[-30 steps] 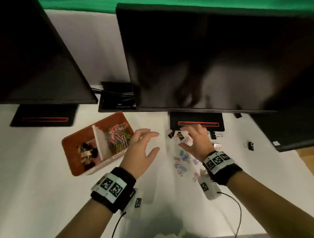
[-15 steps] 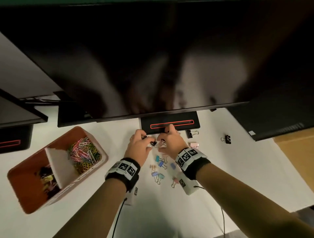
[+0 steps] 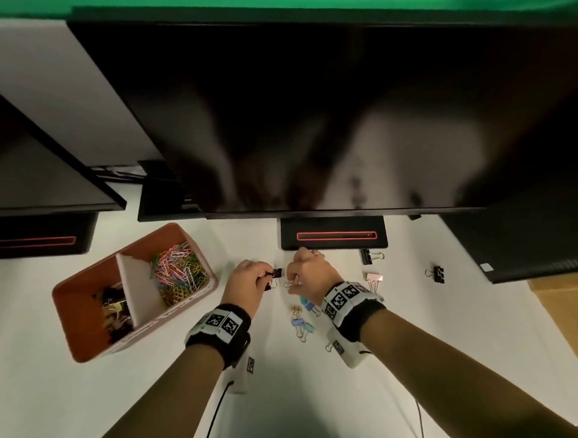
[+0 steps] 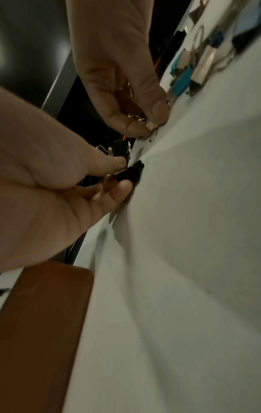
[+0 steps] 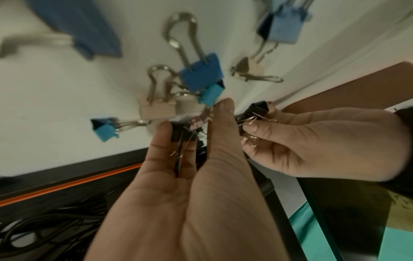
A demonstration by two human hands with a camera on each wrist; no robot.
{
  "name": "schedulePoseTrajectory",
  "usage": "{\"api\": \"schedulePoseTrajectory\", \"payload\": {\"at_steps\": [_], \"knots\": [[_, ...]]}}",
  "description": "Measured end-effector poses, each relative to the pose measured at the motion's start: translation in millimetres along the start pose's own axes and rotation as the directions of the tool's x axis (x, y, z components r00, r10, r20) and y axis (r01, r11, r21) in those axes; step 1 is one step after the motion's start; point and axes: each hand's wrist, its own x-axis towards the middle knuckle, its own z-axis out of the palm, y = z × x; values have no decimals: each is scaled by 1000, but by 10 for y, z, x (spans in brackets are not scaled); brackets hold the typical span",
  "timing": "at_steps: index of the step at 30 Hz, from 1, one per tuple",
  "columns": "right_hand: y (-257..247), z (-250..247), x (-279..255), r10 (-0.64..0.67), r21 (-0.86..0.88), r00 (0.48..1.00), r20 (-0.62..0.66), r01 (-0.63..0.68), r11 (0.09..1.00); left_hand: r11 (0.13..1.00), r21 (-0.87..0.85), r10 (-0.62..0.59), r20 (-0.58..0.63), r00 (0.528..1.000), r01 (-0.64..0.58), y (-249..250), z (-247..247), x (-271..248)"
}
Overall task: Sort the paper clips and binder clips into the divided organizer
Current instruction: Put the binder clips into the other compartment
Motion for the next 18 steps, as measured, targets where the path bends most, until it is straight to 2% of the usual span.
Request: {"api": "schedulePoseTrajectory", "payload": {"at_steps": [4,9,15,18], "knots": [[-35,18,28,-9,6,1000,22,9,1000,1000,-17,-3,-26,1000,2,-8,-81,-61],[-24,68,-39,-23,62,1000,-15,24,998,996,-86,11,-70,997,-17,4,-213,-156],[-159,-19,-200,-80,208,979,-187,119,971,964,-243,63,-194,979,-110,178,-569,-447],[-373,-117,-275,-151,246,958,-243,211,946,934,-337,29,-245,969,-114,168,-919,-678]]}}
